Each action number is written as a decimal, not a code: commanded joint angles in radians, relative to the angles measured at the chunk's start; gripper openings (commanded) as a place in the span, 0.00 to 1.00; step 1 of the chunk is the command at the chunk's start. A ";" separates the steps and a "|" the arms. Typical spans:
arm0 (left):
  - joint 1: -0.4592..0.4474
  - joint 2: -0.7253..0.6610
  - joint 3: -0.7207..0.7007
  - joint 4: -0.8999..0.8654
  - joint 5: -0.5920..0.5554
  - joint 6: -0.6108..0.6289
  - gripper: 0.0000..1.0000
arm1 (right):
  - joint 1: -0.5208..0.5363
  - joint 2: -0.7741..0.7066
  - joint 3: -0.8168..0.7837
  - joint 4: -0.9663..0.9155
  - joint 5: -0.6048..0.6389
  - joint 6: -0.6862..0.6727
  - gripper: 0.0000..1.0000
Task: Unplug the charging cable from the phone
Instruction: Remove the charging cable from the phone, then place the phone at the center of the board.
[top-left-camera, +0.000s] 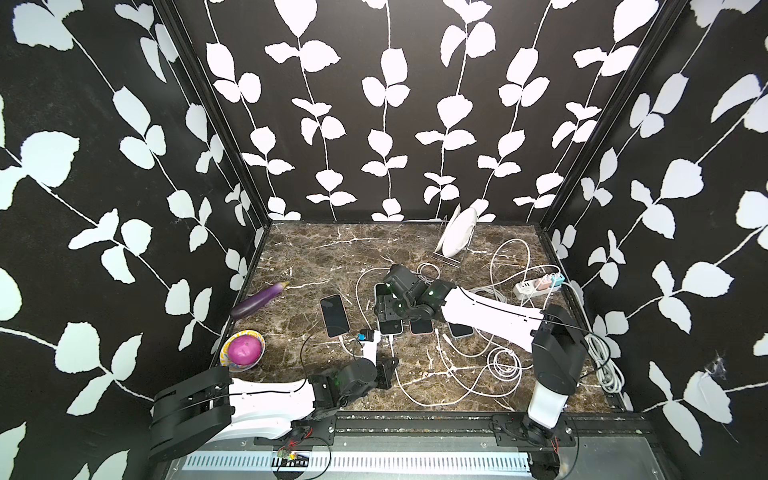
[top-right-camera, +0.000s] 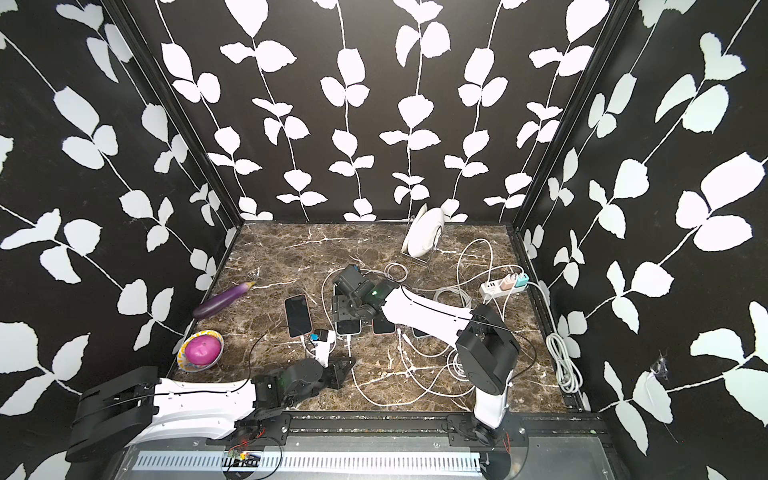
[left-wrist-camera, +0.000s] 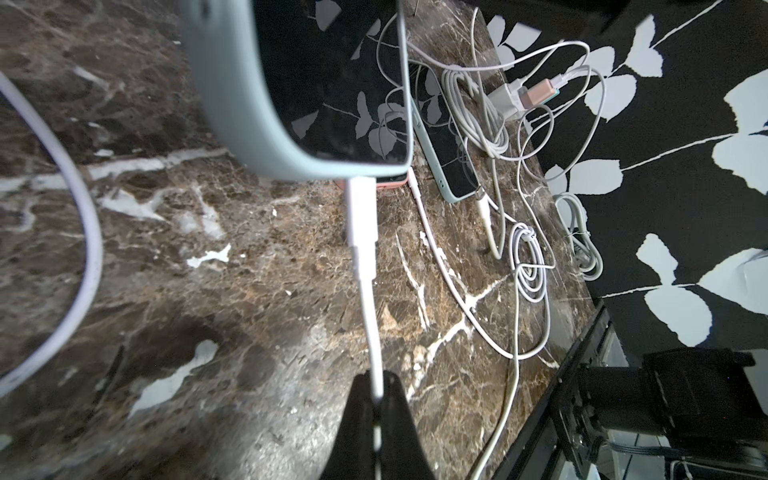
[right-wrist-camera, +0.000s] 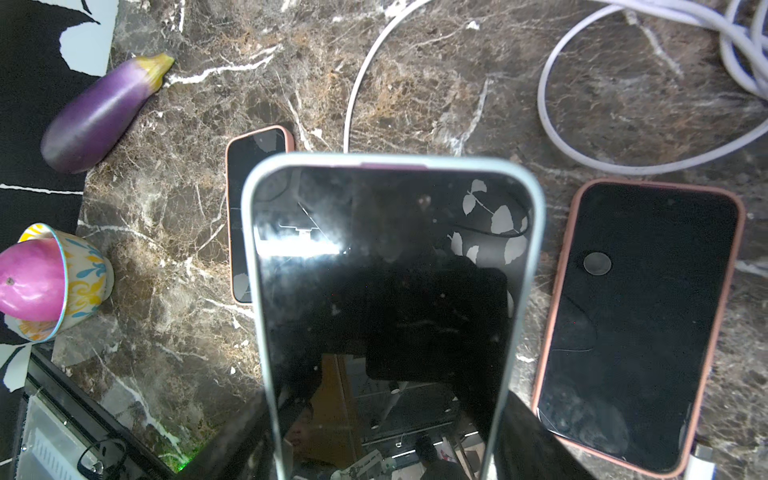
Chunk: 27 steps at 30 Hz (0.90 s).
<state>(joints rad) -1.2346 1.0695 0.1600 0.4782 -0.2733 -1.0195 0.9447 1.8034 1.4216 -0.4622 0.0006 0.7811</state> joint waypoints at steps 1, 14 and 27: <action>-0.004 -0.003 0.015 -0.037 -0.002 0.019 0.00 | -0.025 -0.029 0.054 0.037 0.042 -0.009 0.00; -0.004 -0.013 0.015 -0.058 -0.010 0.014 0.00 | -0.057 0.017 0.122 -0.015 0.047 -0.011 0.00; -0.004 -0.332 0.054 -0.589 -0.177 -0.024 0.64 | -0.056 0.190 0.288 -0.277 0.090 -0.135 0.00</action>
<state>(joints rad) -1.2346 0.8082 0.1669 0.1383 -0.3645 -1.0412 0.8845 1.9827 1.6711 -0.6910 0.0563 0.6907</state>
